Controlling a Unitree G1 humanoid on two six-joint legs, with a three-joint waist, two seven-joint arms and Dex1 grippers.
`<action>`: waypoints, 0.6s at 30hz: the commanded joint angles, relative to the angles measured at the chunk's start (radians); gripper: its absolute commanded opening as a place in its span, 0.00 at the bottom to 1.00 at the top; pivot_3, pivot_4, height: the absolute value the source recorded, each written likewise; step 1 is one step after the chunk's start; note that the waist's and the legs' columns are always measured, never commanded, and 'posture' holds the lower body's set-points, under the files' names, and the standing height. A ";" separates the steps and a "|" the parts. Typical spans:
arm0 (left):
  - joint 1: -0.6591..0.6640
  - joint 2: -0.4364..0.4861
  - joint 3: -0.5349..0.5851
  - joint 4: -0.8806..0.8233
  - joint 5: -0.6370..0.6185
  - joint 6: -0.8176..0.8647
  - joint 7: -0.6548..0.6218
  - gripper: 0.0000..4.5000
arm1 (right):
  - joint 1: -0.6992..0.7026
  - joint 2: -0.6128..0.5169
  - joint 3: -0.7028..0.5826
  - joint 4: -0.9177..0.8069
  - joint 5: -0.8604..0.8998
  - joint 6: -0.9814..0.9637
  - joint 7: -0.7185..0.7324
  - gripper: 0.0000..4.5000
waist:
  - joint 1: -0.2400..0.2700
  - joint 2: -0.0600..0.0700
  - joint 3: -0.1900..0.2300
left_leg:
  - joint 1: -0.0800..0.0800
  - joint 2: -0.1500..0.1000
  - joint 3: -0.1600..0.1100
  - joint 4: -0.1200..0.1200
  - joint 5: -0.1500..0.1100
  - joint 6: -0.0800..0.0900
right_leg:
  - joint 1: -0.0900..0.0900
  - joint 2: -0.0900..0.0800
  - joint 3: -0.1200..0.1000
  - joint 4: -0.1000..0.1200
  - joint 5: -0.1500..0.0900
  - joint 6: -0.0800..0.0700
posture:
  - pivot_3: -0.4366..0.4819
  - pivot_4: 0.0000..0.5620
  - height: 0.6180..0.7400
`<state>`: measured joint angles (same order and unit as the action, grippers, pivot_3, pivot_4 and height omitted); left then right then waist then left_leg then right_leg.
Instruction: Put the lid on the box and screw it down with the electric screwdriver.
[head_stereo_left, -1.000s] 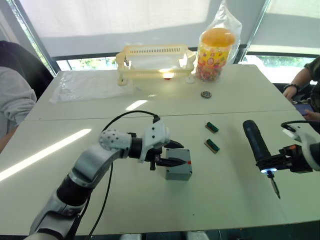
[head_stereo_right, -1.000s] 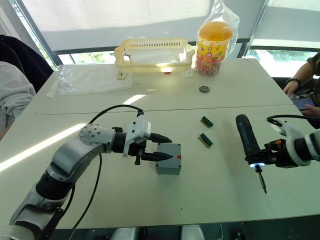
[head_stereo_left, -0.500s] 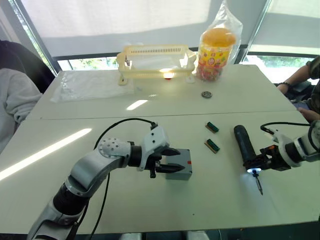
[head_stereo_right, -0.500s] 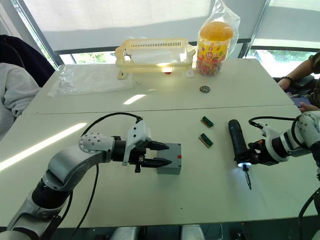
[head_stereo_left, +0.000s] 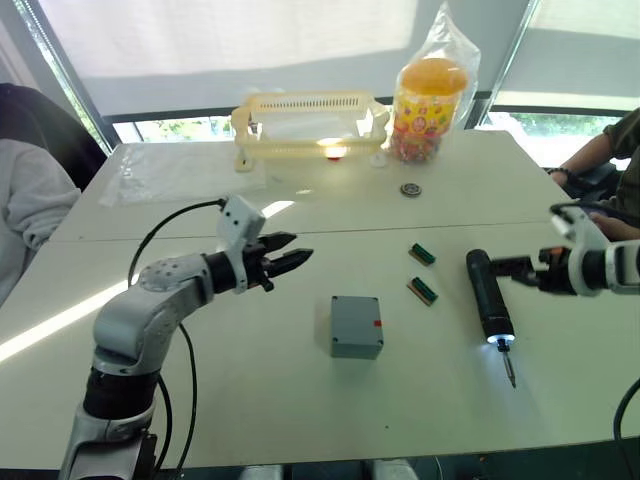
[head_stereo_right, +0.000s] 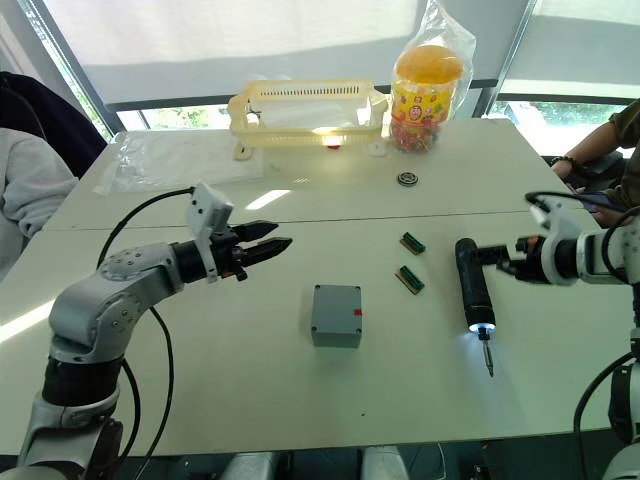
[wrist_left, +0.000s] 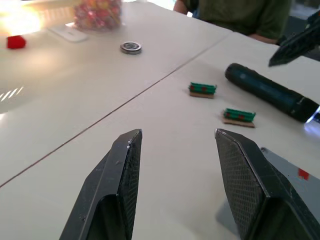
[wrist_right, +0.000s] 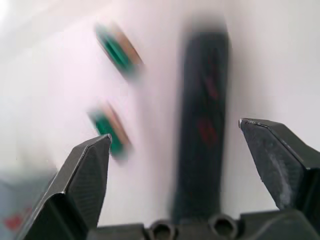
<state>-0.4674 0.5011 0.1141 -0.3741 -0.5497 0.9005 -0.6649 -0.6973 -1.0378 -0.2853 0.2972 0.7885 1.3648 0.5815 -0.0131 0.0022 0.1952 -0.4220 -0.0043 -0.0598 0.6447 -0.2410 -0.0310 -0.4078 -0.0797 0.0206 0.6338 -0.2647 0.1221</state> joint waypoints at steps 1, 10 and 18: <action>0.136 0.046 0.104 -0.050 -0.096 0.070 -0.024 0.52 | 0.246 0.059 -0.230 -0.391 0.055 -0.154 0.065 1.00 | 0.003 0.000 0.000 | 0.000 0.000 0.000 -0.001 0.000 0.001 | 0.000 0.000 0.000 0.000 0.000 0.000 | 0.48 0.27 1.00; 0.537 0.172 0.138 -0.237 -0.184 0.037 -0.138 0.52 | 0.879 0.315 -0.441 -1.015 0.286 -0.228 0.123 1.00 | 0.007 -0.002 -0.001 | 0.006 0.000 0.001 0.002 -0.001 0.000 | 0.009 -0.002 0.002 -0.004 -0.002 -0.006 | 0.48 0.27 1.00; 0.647 0.180 0.103 -0.300 -0.239 0.029 -0.144 0.52 | 1.122 0.390 -0.309 -1.125 0.154 -0.444 0.147 1.00 | -0.001 -0.004 -0.009 | 0.013 0.007 0.002 0.000 -0.002 -0.002 | 0.016 -0.004 0.004 -0.014 0.000 -0.012 | 0.48 0.27 1.00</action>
<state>0.1678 0.6713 0.2152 -0.6403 -0.7716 0.9496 -0.8037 0.4264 -0.6492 -0.6003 -0.8020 0.9539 0.9700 0.7259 -0.0145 -0.0018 0.1866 -0.4088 0.0021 -0.0561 0.6436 -0.2424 -0.0326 -0.3919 -0.0838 0.0251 0.6190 -0.2642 0.1103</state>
